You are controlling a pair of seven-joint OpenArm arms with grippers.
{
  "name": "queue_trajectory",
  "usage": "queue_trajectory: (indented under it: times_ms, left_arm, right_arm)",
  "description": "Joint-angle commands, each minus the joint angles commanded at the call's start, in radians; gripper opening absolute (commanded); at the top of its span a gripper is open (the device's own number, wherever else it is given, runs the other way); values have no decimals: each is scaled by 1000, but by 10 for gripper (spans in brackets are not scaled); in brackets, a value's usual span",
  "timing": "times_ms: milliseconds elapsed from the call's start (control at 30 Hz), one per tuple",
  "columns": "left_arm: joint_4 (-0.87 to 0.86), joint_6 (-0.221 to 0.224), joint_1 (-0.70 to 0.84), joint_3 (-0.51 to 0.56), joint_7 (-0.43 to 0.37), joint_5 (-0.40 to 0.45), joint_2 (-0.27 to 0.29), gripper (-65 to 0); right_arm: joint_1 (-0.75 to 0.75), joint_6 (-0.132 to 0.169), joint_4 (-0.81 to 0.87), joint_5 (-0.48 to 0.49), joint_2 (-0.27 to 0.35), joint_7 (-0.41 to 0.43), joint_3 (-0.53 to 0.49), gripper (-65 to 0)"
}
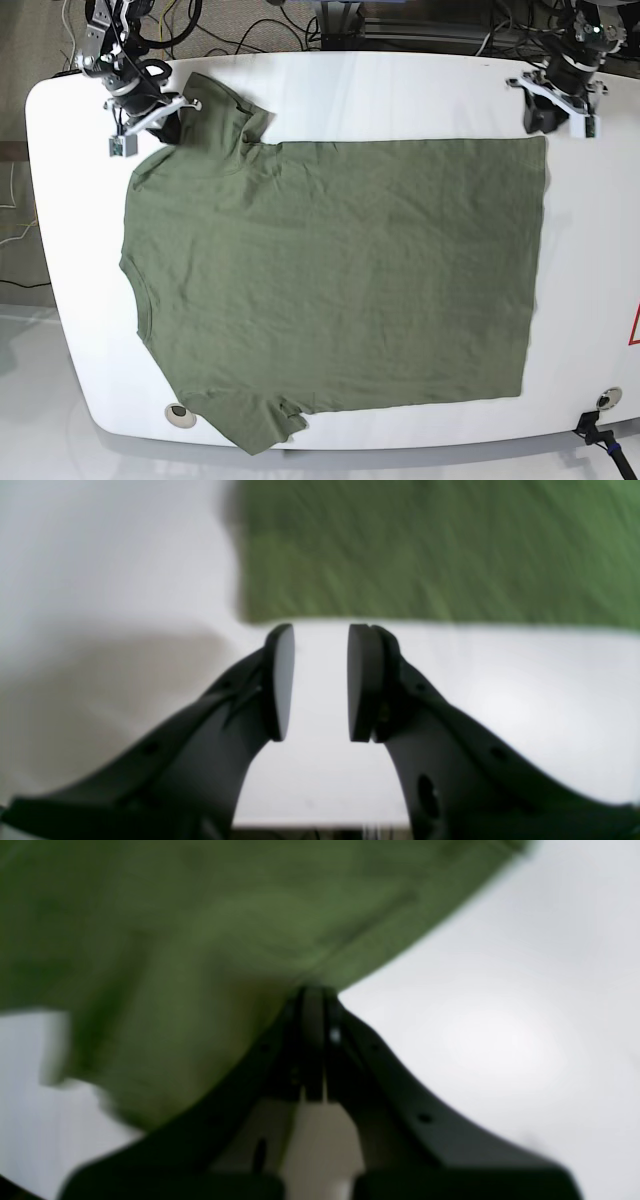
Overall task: Fold the T-shirt properly
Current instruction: 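Close both grippers on the shirt's side edge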
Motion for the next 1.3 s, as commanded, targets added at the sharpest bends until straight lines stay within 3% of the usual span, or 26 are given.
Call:
queue_trajectory:
  times_ms: [267,367,667,867,1000,1067,1200,1300]
  left_arm:
    - [0,-5,-2,-3,0,0,-6,-484]
    - [0,-5,-3,-3,-2,0,-8,-484]
    - [2,-5,-8,-3,-2,0,-8,-484]
    - [2,-5,-20,-3,-2,0,-8,-484]
    - [2,-5,-23,-3,-2,2,-8,-484]
    - [2,-5,-23,-3,-2,2,-8,-484]
    - [2,-5,-23,-3,-2,2,-8,-484]
    - [2,-5,-23,-3,-2,2,-8,-484]
  right_arm:
    - [-8,2,2,2,-2,-2,0,-650]
    - [-25,20,25,2,-2,-2,0,-649]
    - [-86,17,89,2,-26,-5,31,-645]
    - [-98,21,106,2,-57,-5,86,-470]
    - [-124,109,117,117,-78,-5,137,-366]
    - [-127,129,110,207,-80,-6,164,-318]
    - [-147,130,104,339,-80,-51,195,-284]
    - [-149,132,104,381,-80,-81,206,-284]
